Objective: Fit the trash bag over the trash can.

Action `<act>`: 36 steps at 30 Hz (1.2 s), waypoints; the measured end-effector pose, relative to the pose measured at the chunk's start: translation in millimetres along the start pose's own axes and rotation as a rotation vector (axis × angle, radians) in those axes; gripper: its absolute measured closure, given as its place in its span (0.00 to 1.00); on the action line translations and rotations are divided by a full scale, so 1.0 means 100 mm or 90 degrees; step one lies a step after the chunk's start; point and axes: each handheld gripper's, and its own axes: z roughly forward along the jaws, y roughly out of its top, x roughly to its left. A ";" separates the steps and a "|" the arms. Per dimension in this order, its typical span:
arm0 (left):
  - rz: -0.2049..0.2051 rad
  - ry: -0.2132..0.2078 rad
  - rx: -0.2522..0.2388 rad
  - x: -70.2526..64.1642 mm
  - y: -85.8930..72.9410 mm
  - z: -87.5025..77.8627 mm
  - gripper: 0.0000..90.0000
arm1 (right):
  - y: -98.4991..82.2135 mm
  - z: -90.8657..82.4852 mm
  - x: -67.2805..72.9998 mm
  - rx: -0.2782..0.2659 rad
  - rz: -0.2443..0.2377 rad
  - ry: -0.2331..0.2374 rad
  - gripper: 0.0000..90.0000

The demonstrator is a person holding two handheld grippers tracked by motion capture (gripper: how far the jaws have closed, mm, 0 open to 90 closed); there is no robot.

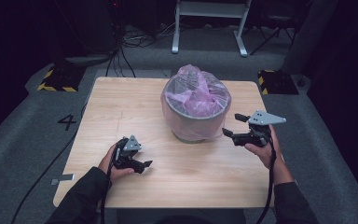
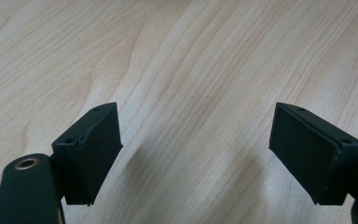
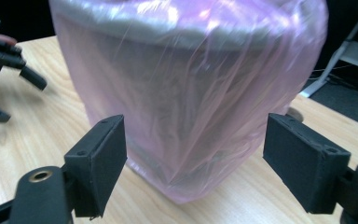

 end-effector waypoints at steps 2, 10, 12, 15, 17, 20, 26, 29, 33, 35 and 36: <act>0.008 0.003 0.010 -0.03 -0.02 0.03 0.19 | 0.04 -0.01 -0.01 -0.003 0.000 -0.002 0.24; -0.009 -0.009 0.010 0.00 -0.07 0.07 0.18 | 0.19 -0.03 -0.03 -0.013 -0.014 -0.011 0.24; -0.009 -0.011 0.007 0.00 -0.08 0.07 0.17 | 0.23 -0.04 -0.03 -0.020 -0.011 -0.010 0.24; -0.008 -0.011 0.001 0.00 -0.09 0.07 0.16 | 0.29 -0.05 -0.03 -0.026 -0.017 -0.012 0.24; -0.005 -0.009 0.000 0.01 -0.09 0.08 0.16 | 0.36 -0.06 -0.04 -0.033 -0.018 -0.013 0.25; -0.008 -0.010 -0.001 0.01 -0.09 0.08 0.15 | 0.48 -0.06 -0.04 -0.040 -0.029 -0.017 0.25; -0.007 -0.011 0.000 0.01 -0.09 0.08 0.15 | 0.70 0.01 -0.05 -0.042 -0.038 -0.003 0.25; -0.007 -0.011 0.000 0.01 -0.09 0.08 0.15 | 0.79 0.08 -0.05 -0.035 -0.042 -0.007 0.28; -0.007 -0.011 0.000 0.01 -0.09 0.08 0.15 | 0.87 0.18 -0.08 -0.021 -0.045 -0.009 0.30; -0.008 -0.011 0.000 0.01 -0.09 0.08 0.15 | 0.92 0.28 -0.12 -0.010 -0.039 0.000 0.34; -0.008 -0.011 0.000 0.01 -0.09 0.08 0.15 | 0.94 0.30 -0.13 -0.008 -0.036 0.000 0.36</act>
